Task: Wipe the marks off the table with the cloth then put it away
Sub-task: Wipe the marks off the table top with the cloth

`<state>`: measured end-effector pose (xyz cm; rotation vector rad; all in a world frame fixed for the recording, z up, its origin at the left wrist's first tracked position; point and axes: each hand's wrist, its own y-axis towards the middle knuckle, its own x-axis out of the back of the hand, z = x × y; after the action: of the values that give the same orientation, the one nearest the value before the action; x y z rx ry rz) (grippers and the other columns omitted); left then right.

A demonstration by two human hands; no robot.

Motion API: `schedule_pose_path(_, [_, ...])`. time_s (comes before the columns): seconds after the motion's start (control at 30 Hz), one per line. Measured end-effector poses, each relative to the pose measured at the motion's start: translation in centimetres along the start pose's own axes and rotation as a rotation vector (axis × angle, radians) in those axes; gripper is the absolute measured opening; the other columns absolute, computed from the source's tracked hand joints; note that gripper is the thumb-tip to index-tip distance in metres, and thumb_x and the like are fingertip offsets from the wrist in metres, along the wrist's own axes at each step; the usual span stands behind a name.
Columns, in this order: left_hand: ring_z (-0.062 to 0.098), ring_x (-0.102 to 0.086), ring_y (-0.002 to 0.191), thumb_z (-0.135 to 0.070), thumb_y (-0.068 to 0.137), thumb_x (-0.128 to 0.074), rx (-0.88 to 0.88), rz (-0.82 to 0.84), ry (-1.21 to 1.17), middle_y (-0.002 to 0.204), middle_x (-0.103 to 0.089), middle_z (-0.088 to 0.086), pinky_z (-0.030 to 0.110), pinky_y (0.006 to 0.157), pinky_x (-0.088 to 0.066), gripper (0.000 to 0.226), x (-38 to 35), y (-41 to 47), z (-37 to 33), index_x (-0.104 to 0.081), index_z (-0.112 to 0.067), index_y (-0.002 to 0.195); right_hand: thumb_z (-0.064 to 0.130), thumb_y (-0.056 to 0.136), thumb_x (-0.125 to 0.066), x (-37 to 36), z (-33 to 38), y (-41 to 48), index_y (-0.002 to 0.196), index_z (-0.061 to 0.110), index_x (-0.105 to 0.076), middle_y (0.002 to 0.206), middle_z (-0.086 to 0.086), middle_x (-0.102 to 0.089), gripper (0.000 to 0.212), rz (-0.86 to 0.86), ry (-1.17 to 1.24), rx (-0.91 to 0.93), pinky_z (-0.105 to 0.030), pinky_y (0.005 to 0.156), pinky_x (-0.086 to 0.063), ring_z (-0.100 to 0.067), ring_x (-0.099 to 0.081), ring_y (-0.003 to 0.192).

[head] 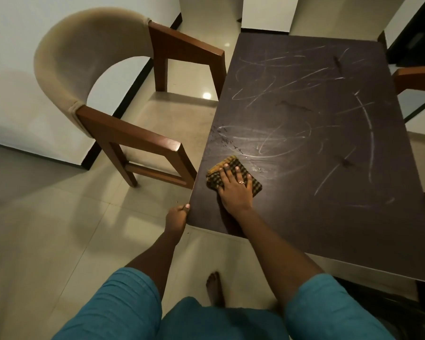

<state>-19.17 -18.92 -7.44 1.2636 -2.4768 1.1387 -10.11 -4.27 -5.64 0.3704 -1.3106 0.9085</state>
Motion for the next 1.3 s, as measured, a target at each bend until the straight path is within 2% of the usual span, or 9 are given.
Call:
schedule_pose_path(0.17, [0.028,-0.053,0.097,-0.019,0.098,-0.036,0.197,0.018,-0.474,0.106,-0.058,0.015,0.030,0.069,-0.044,0.034,0.3,-0.4,0.4,-0.057,0.002,0.114,0.044,0.097,-0.038,-2.4,3.4,-4.8,0.149,0.027,-0.023,0.158,0.005,-0.022,0.057,0.053,0.027,0.242,-0.053,0.116,-0.002,-0.024,-0.014,0.147])
schedule_pose_path(0.23, [0.032,-0.056,0.097,-0.025,0.099,-0.033,0.230,-0.016,-0.542,0.109,-0.058,0.019,0.035,0.070,-0.047,0.042,0.3,-0.1,0.6,-0.052,0.006,0.120,0.048,0.091,-0.047,-3.4,4.0,-6.3,0.144,0.027,-0.036,0.152,0.004,-0.036,0.058,0.052,-0.017,0.330,-0.056,0.113,-0.017,-0.026,-0.031,0.142])
schedule_pose_path(0.3, [0.035,-0.060,0.093,-0.032,0.099,-0.033,0.244,-0.061,-0.476,0.105,-0.061,0.022,0.041,0.076,-0.050,0.049,0.1,0.1,0.5,-0.057,0.008,0.114,0.052,0.085,-0.054,-3.8,3.4,-7.0,0.138,0.029,-0.047,0.144,0.006,-0.048,0.058,0.077,-0.078,0.381,-0.054,0.105,-0.035,-0.025,-0.046,0.133])
schedule_pose_path(0.4, [0.036,-0.063,0.097,-0.032,0.099,-0.033,0.163,-0.087,-0.218,0.102,-0.067,0.022,0.046,0.090,-0.050,0.049,-0.2,0.7,-0.3,-0.064,0.005,0.102,0.053,0.085,-0.049,-3.1,0.8,-7.2,0.135,0.031,-0.050,0.140,0.008,-0.053,0.055,0.083,-0.138,0.462,-0.050,0.101,-0.042,-0.023,-0.052,0.129])
schedule_pose_path(0.67, [0.030,-0.054,0.099,-0.024,0.100,-0.032,-0.051,-0.049,0.162,0.101,-0.060,0.019,0.036,0.084,-0.038,0.038,-1.5,1.2,-4.5,-0.060,0.002,0.105,0.057,0.085,-0.038,-1.7,-6.2,-9.5,0.139,0.034,-0.038,0.140,0.010,-0.052,0.059,0.075,-0.169,0.385,-0.050,0.101,-0.042,-0.022,-0.053,0.128])
schedule_pose_path(0.83, [0.036,-0.054,0.109,-0.026,0.099,-0.033,-0.058,-0.039,0.089,0.113,-0.060,0.020,0.045,0.097,-0.042,0.036,-2.9,2.8,-5.9,-0.059,-0.003,0.108,0.058,0.084,-0.037,-1.2,-6.1,-9.2,0.137,0.034,-0.042,0.138,0.012,-0.054,0.059,0.086,-0.154,0.341,-0.046,0.103,-0.041,-0.021,-0.055,0.126])
schedule_pose_path(0.93, [0.034,-0.054,0.112,-0.025,0.099,-0.033,-0.040,-0.058,-0.069,0.117,-0.060,0.018,0.045,0.099,-0.042,0.036,-3.3,3.1,-6.4,-0.059,-0.005,0.114,0.057,0.083,-0.036,-0.9,-5.5,-7.4,0.136,0.034,-0.044,0.138,0.011,-0.054,0.059,0.083,-0.153,0.328,-0.042,0.105,-0.029,-0.021,-0.055,0.125])
schedule_pose_path(1.13, [0.027,-0.056,0.100,-0.019,0.100,-0.033,0.026,-0.136,-0.223,0.105,-0.062,0.013,0.033,0.091,-0.043,0.036,-2.7,4.2,-7.3,-0.062,-0.001,0.110,0.055,0.082,-0.034,0.8,-3.2,-0.7,0.133,0.032,-0.053,0.138,0.009,-0.055,0.059,0.089,-0.134,0.249,-0.046,0.098,-0.045,-0.021,-0.057,0.123])
schedule_pose_path(1.3, [0.035,-0.056,0.110,-0.016,0.097,-0.037,-0.059,-0.128,-0.054,0.117,-0.063,0.021,0.040,0.097,-0.044,0.033,-3.4,6.1,-9.4,-0.063,-0.004,0.114,0.057,0.083,-0.014,1.9,-2.1,5.5,0.148,0.033,-0.024,0.157,0.010,-0.022,0.070,0.127,-0.096,0.288,-0.046,0.117,-0.010,-0.023,-0.019,0.146])
